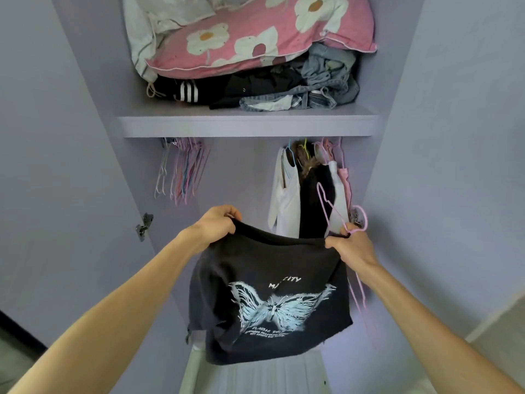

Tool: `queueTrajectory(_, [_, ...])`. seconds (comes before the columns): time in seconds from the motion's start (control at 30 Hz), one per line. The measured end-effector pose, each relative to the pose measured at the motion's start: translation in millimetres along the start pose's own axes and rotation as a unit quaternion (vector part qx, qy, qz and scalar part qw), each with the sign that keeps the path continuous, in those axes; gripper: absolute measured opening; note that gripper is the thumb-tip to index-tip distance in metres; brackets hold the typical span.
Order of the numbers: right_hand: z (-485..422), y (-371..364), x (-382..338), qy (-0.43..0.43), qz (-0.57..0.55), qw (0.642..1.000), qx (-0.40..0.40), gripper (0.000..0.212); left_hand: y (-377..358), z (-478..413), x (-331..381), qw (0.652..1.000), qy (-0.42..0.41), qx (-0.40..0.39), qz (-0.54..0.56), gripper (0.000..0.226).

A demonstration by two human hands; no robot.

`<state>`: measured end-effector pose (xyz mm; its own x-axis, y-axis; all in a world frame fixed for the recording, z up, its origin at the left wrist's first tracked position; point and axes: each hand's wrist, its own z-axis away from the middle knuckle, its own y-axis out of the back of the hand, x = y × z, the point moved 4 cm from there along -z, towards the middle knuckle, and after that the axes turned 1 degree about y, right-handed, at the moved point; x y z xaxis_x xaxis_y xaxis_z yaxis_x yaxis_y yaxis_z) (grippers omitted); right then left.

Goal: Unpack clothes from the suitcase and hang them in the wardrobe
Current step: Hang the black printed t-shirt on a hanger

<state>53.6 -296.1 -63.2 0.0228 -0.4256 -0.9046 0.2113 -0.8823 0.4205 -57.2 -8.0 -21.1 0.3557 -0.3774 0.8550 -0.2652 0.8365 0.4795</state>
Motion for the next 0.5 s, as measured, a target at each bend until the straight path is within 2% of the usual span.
queueTrajectory(0.07, [-1.7,0.1,5.2,-0.01,0.001,1.0,-0.012,0.024,4.9,0.7,3.0,0.999,0.016,-0.037,0.018,0.03])
queueTrajectory(0.13, [-3.6,-1.2,8.4,-0.035,0.034,0.998,-0.026,0.006,10.7,-0.6,5.4,0.997,0.03,-0.052,0.045,0.028])
queueTrajectory(0.23, [-4.4,-7.6,11.5,-0.06,0.064,0.994,-0.064,0.005,15.3,-3.3,12.9,0.997,0.033,-0.044,0.06,0.027])
queueTrajectory(0.37, [-2.9,-13.9,19.2,-0.079,0.145,0.979,-0.121,0.018,12.6,-5.9,27.0,0.998,0.004,0.021,0.063,0.027])
queueTrajectory(0.43, [-0.1,-20.5,22.8,-0.094,0.185,0.967,-0.151,0.007,11.9,-7.4,32.5,0.997,-0.02,0.053,0.05,0.027])
queueTrajectory(0.47, [1.9,-24.8,25.0,-0.106,0.202,0.959,-0.168,0.01,12.0,-8.2,33.8,0.996,-0.034,0.073,0.03,0.028])
queueTrajectory(0.5, [2.4,-29.2,27.3,-0.114,0.216,0.953,-0.18,0.022,12.1,-8.2,35.3,0.994,-0.051,0.093,-0.004,0.03])
